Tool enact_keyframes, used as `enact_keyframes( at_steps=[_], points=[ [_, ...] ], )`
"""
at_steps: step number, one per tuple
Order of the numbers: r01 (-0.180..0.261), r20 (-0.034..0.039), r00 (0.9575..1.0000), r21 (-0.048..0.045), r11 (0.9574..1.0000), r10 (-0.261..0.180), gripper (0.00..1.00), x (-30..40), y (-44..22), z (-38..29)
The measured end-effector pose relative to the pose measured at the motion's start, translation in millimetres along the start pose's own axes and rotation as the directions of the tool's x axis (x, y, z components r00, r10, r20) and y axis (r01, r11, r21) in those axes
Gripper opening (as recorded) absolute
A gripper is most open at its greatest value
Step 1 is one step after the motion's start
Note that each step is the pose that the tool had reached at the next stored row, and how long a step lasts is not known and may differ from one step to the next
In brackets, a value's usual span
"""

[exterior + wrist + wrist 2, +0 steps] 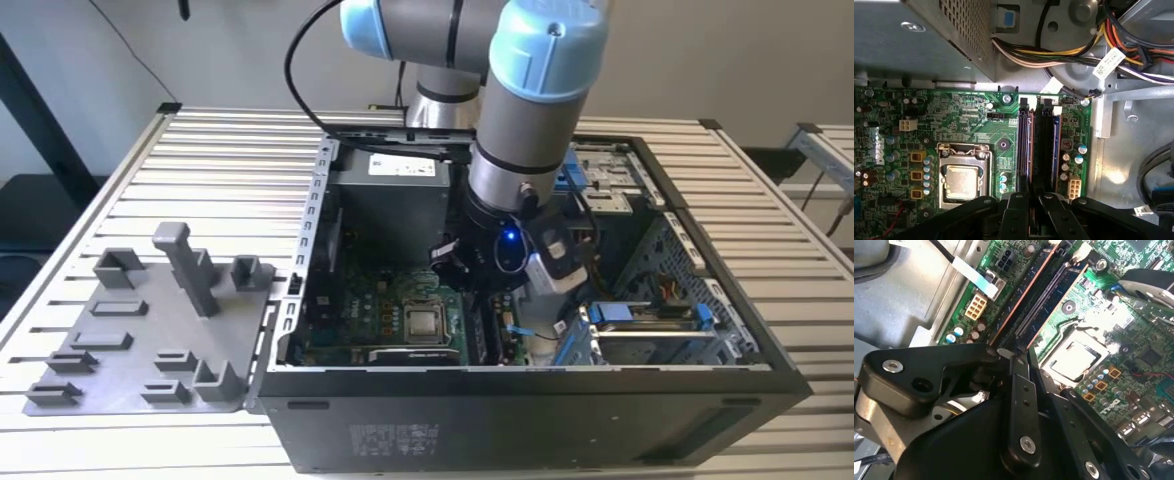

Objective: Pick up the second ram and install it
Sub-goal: 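Insert the second ram into the second slot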

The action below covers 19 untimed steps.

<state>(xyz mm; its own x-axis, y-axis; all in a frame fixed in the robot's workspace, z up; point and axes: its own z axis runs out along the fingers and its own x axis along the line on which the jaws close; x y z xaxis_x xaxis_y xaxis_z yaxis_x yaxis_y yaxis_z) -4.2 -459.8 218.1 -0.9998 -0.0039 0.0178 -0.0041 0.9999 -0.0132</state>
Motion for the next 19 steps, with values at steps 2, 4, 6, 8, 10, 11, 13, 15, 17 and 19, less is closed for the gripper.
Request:
enact_keyframes(
  at_steps=[2, 4, 6, 8, 10, 11, 13, 15, 17, 19],
  points=[
    [-0.001, -0.0001, 1.0000, 0.0000, 1.0000, 0.001, 0.14, 0.0, 0.0, 0.2],
    [-0.006, -0.0001, 1.0000, -0.0019, 1.0000, 0.006, 0.14, 0.0, 0.0, 0.7],
    [-0.021, -0.0003, 0.9998, -0.0040, 0.9998, 0.021, 0.14, 0.0, 0.0, 1.1],
    [-0.031, -0.0005, 0.9995, -0.0042, 0.9995, 0.031, 0.14, 0.0, 0.0, 1.4],
    [-0.033, -0.0004, 0.9994, 0.0007, 0.9994, 0.033, 0.14, -0.1, 0.0, 2.2],
    [-0.034, -0.0002, 0.9994, 0.0055, 0.9994, 0.034, 0.14, -0.1, 0.1, 2.9],
    [-0.034, 0.0003, 0.9994, 0.0176, 0.9993, 0.034, 0.14, -0.2, 0.3, 4.6],
    [-0.034, 0.0003, 0.9994, 0.0258, 0.9991, 0.034, 0.14, -0.2, 0.3, 6.1],
    [-0.034, 0.0003, 0.9994, 0.0258, 0.9991, 0.034, 0.14, -0.2, 0.4, 6.7],
    [-0.034, 0.0004, 0.9994, 0.0255, 0.9991, 0.034, 0.14, -0.1, 0.4, 7.0]
  ],
)
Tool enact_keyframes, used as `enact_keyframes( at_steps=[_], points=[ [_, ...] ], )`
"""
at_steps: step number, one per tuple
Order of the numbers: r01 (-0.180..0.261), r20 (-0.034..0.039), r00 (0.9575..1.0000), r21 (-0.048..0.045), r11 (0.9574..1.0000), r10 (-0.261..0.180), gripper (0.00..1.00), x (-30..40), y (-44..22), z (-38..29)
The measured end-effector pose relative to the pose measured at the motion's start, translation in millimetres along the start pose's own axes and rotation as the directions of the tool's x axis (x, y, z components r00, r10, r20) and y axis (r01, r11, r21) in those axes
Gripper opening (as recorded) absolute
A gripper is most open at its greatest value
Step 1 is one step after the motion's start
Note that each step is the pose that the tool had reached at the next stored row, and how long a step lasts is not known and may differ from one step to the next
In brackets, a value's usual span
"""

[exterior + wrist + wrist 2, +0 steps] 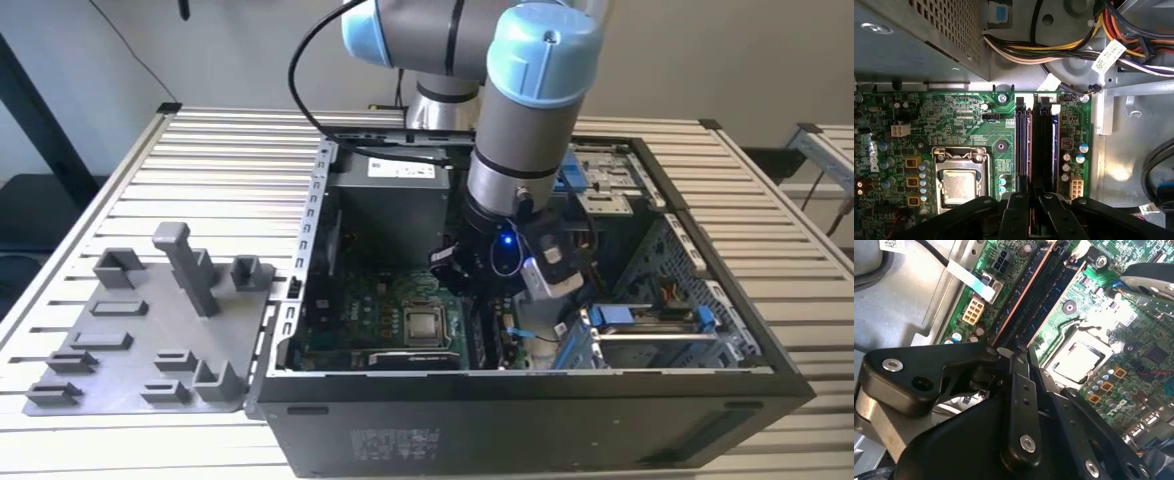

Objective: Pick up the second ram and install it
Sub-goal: 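Insert the second ram into the second slot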

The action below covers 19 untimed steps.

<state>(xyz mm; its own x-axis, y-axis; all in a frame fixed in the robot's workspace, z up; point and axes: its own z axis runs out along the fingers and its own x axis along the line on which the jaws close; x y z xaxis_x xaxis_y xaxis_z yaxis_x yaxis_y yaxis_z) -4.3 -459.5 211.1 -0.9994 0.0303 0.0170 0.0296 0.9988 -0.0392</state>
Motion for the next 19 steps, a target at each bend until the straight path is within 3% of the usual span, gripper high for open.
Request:
enact_keyframes(
  at_steps=[14, 15, 19],
  points=[
    [0.000, 0.0001, 1.0000, 0.0006, 1.0000, 0.000, 0.15, -0.1, 0.1, 0.7],
    [0.000, -0.0001, 1.0000, 0.0005, 1.0000, 0.000, 0.22, -0.1, -0.1, -2.7],
    [0.000, -0.0002, 1.0000, 0.0011, 1.0000, 0.000, 0.22, 0.2, -0.7, -20.9]
  ],
)
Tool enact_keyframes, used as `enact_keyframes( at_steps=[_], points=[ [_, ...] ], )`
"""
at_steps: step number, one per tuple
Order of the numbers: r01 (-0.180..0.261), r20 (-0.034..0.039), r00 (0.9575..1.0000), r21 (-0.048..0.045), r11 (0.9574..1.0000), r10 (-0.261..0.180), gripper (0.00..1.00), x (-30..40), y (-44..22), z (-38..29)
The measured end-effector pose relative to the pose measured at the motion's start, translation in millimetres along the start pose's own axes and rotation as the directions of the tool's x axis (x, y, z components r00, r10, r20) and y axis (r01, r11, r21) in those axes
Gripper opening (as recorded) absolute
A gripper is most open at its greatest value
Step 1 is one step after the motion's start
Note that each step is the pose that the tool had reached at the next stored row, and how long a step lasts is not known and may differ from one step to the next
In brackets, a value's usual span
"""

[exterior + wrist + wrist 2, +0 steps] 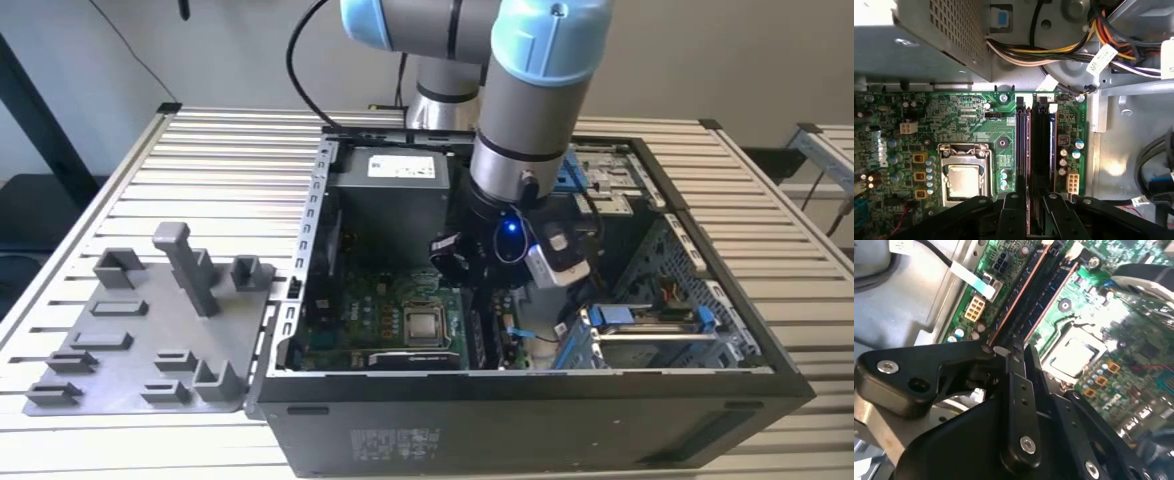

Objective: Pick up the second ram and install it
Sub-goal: 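Insert the second ram into the second slot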

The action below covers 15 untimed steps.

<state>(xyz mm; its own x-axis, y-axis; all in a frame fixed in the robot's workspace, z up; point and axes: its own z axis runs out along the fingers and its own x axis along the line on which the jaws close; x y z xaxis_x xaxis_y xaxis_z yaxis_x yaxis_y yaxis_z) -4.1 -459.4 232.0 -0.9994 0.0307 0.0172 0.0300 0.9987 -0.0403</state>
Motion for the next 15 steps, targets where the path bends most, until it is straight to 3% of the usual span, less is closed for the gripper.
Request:
enact_keyframes(
  at_steps=[5, 11, 13, 15],
  points=[
    [0.000, 0.0001, 1.0000, -0.0002, 1.0000, 0.000, 0.22, 0.3, -0.8, -21.7],
    [0.000, 0.0001, 1.0000, 0.0001, 1.0000, 0.000, 0.20, 0.3, -0.9, -22.5],
    [0.000, 0.0001, 1.0000, 0.0004, 1.0000, 0.000, 0.11, 0.3, -0.9, -22.5],
    [0.000, 0.0001, 1.0000, 0.0005, 1.0000, 0.000, 0.11, 0.3, -0.9, -22.5]
  ],
)
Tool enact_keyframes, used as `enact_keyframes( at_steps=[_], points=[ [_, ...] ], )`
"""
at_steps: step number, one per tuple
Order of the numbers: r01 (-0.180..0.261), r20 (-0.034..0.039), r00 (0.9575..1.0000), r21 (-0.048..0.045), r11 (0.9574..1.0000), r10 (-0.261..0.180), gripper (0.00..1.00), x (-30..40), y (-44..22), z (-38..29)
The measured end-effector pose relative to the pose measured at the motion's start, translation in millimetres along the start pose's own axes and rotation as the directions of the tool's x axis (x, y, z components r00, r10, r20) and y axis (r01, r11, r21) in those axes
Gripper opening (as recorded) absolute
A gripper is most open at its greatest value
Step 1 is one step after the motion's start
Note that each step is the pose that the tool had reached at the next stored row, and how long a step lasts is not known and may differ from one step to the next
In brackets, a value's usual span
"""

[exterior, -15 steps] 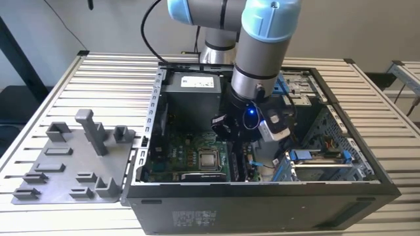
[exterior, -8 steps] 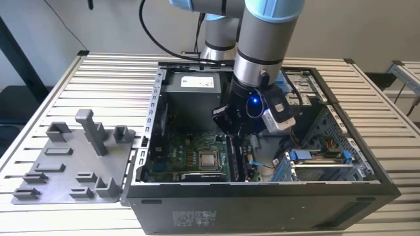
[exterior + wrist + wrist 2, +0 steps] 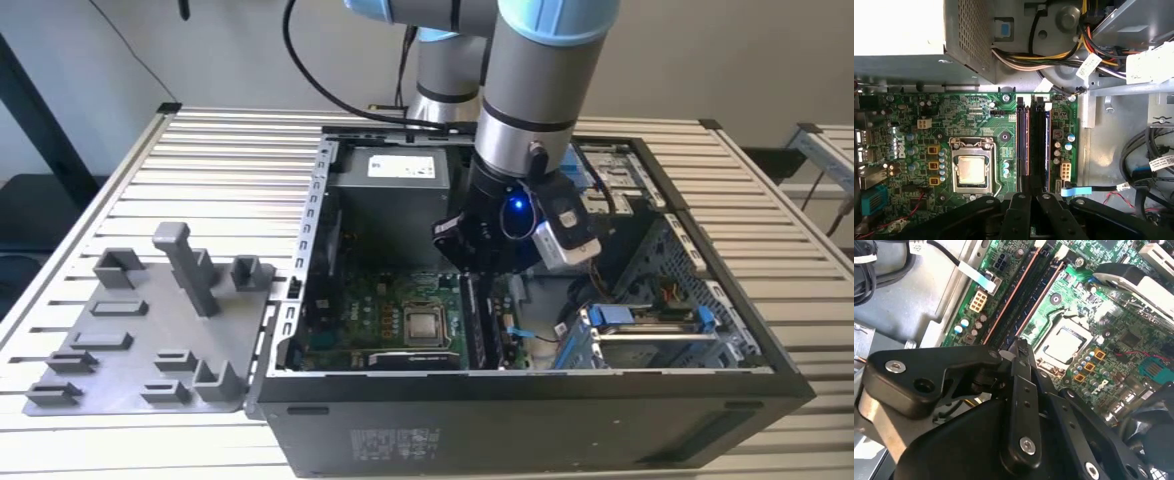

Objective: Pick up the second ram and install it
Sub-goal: 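Insert the second ram into the second slot, then press down the second ram until it locks into place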

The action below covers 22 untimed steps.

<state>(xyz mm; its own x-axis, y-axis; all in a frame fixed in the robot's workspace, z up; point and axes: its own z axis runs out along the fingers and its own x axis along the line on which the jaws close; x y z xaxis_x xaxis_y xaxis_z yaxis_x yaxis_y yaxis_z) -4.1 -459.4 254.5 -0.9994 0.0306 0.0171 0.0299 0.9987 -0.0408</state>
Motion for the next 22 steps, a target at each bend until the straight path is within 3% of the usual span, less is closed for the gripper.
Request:
enact_keyframes(
  at_steps=[15, 22],
  points=[
    [0.000, 0.0001, 1.0000, 0.0020, 1.0000, 0.000, 0.11, 0.0, 0.0, 0.0],
    [0.074, 0.0032, 0.9972, 0.0010, 0.9972, -0.074, 0.11, 0.0, 0.1, 0.1]
  ],
)
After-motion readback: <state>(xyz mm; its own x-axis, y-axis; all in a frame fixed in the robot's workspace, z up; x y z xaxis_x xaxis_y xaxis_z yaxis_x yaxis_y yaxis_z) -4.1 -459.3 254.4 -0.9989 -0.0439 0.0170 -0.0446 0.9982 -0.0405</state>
